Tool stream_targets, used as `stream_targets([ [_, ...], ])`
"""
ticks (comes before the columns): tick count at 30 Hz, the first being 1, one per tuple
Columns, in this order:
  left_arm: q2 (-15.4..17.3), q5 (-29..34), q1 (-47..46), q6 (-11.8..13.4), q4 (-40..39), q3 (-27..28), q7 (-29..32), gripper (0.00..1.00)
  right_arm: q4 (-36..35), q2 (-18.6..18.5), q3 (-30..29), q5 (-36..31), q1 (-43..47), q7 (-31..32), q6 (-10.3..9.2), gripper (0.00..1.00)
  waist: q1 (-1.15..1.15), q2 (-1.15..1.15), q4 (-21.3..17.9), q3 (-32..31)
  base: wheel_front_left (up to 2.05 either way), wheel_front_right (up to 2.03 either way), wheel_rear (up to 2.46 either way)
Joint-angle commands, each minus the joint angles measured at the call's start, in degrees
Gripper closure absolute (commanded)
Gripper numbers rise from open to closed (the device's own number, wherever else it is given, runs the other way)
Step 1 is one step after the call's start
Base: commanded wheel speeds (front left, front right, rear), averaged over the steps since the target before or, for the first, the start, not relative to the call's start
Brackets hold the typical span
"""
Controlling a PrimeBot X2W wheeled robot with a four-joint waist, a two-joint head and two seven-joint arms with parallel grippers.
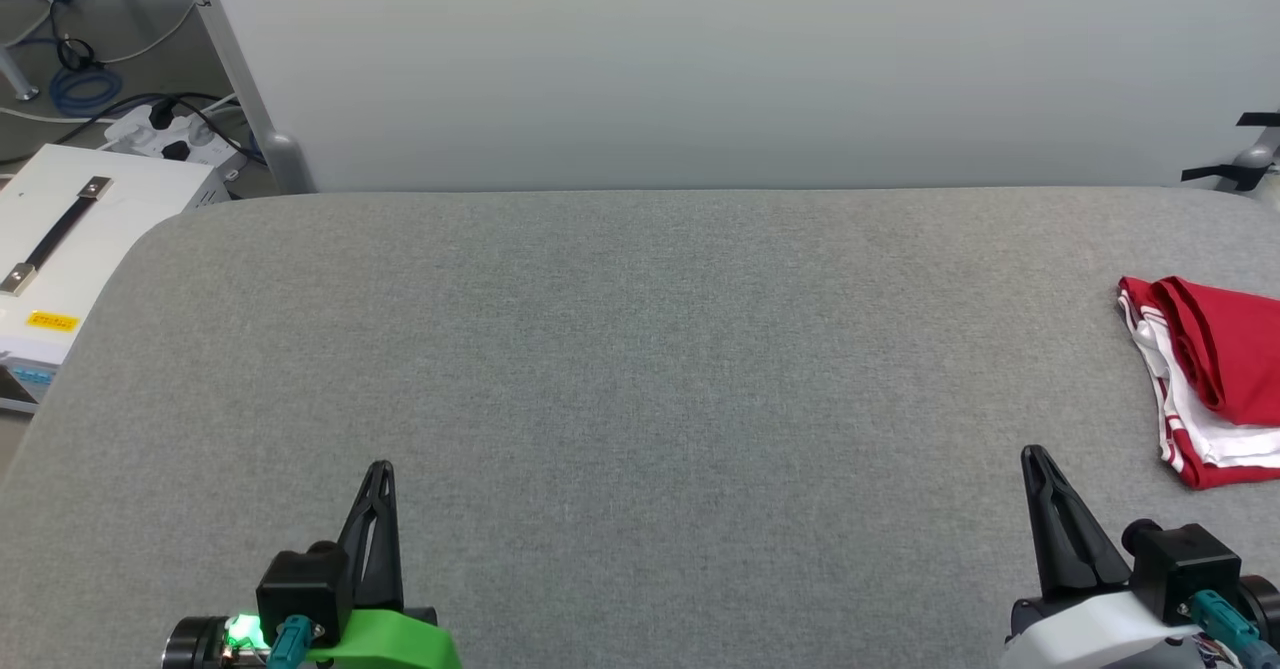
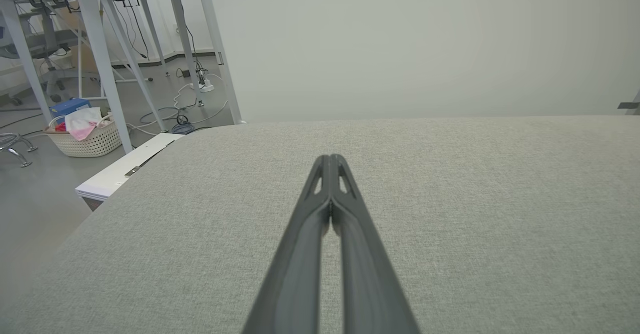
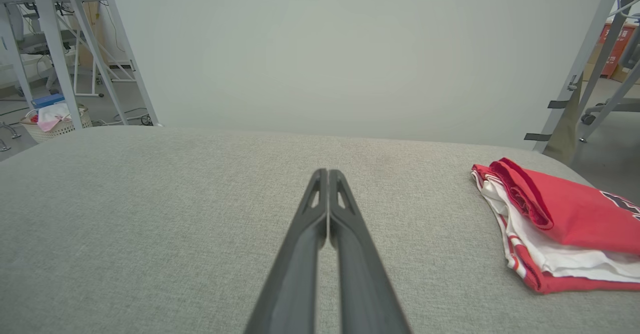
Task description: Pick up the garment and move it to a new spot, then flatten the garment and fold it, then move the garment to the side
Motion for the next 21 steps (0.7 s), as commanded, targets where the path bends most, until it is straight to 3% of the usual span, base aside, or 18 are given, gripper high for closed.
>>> stream_targets([
  [1, -0.19, 0.67, -1.39, -0.17, 0.05, 0.15, 0.38, 1.00, 0.23, 0.10, 0.03, -0.61, -1.02, 0.36, -0.01, 1.00, 0.00, 0.00, -0.02, 0.02, 0.00, 0.00, 0.00],
  [21, -0.41, 1.06, -2.77, -0.45, 0.07, 0.58, 2.67, 1.00, 0.46, 0.15, 0.05, -1.59, -2.44, 2.66, -0.02, 1.00, 0.00, 0.00, -0.22, 0.29, 0.00, 0.00, 0.00],
])
